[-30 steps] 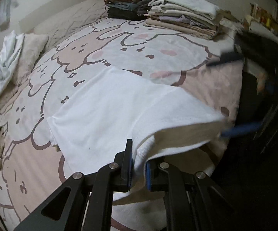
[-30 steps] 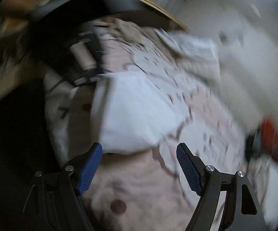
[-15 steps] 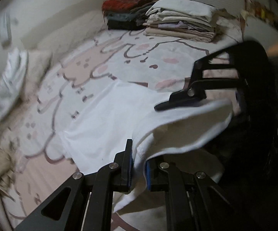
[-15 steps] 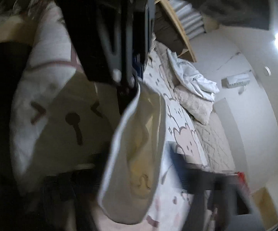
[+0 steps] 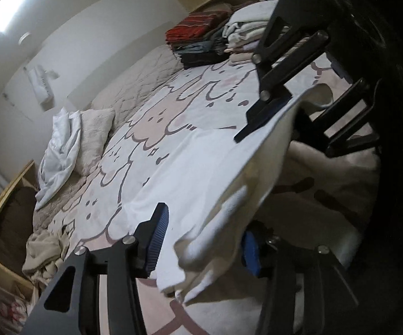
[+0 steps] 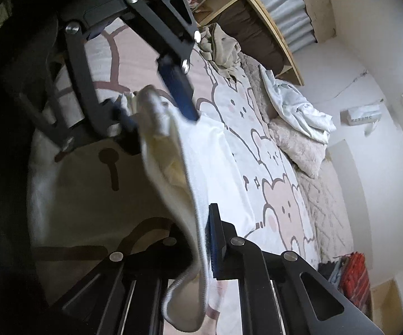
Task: Fold clothes
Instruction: 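Carry the lifted shirt with both tools toward the stack of folded clothes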
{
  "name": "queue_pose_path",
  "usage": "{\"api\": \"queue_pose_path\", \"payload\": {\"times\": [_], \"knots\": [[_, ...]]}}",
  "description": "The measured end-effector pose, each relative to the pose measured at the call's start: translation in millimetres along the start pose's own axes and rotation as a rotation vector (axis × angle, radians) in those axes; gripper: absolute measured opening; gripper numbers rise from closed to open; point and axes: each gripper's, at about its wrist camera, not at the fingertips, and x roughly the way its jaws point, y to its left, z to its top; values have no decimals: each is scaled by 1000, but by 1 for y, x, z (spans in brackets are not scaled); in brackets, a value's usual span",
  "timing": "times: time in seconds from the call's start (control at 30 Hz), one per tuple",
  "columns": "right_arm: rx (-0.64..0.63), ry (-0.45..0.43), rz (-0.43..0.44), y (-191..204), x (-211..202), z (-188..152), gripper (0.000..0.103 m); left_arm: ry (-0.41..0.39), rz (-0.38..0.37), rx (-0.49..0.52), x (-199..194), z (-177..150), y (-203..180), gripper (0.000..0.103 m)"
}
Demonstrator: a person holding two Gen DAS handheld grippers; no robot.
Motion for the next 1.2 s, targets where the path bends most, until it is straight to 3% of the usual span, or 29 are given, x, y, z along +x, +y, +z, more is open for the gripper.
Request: {"api": "queue_pose_path", "payload": {"times": [0.2, 0.4, 0.57, 0.63, 0.67, 0.8, 1.0, 1.2], "knots": [[45, -13, 39, -6, 0, -3, 8, 9, 21, 62, 3, -10, -2, 49], [28, -15, 52, -5, 4, -2, 8, 27, 0, 222, 17, -16, -11, 49], [35, -5, 73, -9, 9, -2, 8, 42, -33, 210, 23, -14, -4, 49], [40, -5, 80, -10, 8, -1, 8, 48, -57, 175, 21, -10, 0, 33], [41, -6, 83, -11, 8, -1, 8, 51, -70, 157, 21, -9, 1, 15], [81, -23, 94, -28, 8, 1, 8, 50, -92, 64, 17, 1, 13, 14], [85, -29, 12, -84, 6, 14, 7, -27, -88, -141, 11, 53, 74, 13], [106, -13, -134, -180, -1, 24, 6, -169, -37, -184, 6, 152, 145, 13]]}}
